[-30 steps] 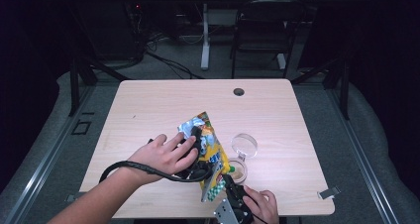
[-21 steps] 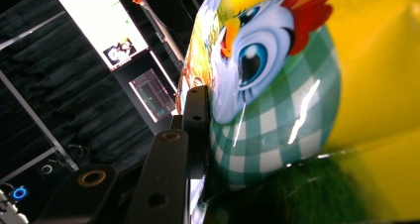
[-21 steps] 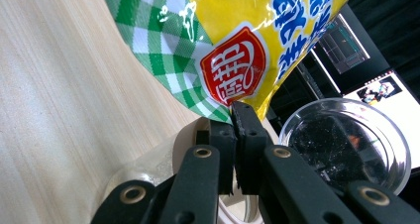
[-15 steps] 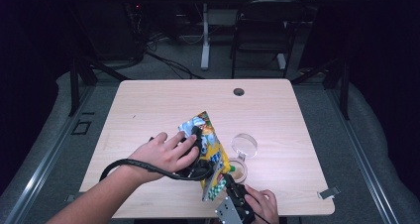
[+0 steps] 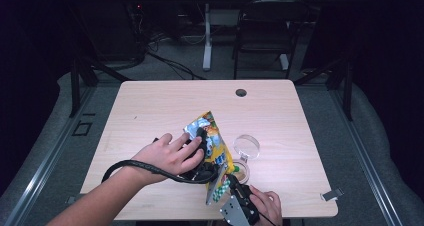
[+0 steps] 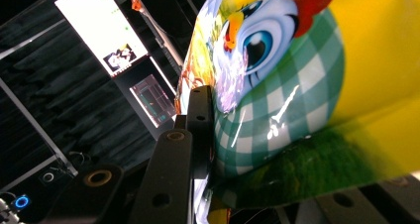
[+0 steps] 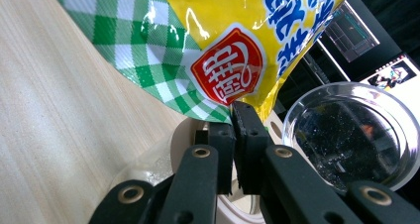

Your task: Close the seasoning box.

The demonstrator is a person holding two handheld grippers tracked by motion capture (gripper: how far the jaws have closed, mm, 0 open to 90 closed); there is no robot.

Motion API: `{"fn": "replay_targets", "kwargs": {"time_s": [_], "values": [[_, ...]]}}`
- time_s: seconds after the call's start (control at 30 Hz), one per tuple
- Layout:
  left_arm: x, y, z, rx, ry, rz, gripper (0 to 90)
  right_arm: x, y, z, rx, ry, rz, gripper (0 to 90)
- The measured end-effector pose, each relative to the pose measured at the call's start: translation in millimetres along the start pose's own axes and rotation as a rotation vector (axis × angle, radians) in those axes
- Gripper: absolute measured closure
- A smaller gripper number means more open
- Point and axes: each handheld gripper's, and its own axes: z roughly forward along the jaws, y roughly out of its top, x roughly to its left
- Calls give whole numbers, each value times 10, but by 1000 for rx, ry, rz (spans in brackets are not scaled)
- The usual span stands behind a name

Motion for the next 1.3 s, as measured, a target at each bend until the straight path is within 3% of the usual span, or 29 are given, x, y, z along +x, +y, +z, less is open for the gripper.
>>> {"fn": "replay_targets", "kwargs": {"time_s": [0.33, 1.17, 1.3], "values": [[16, 28, 2, -28, 21, -11, 772, -19, 1, 5, 6, 6, 8, 873], [54, 55, -27, -25, 38, 48, 779, -10, 3, 0, -3, 0, 9, 877], [60, 44, -26, -28, 31, 42, 782, -15, 5, -7, -3, 6, 21, 873]]}}
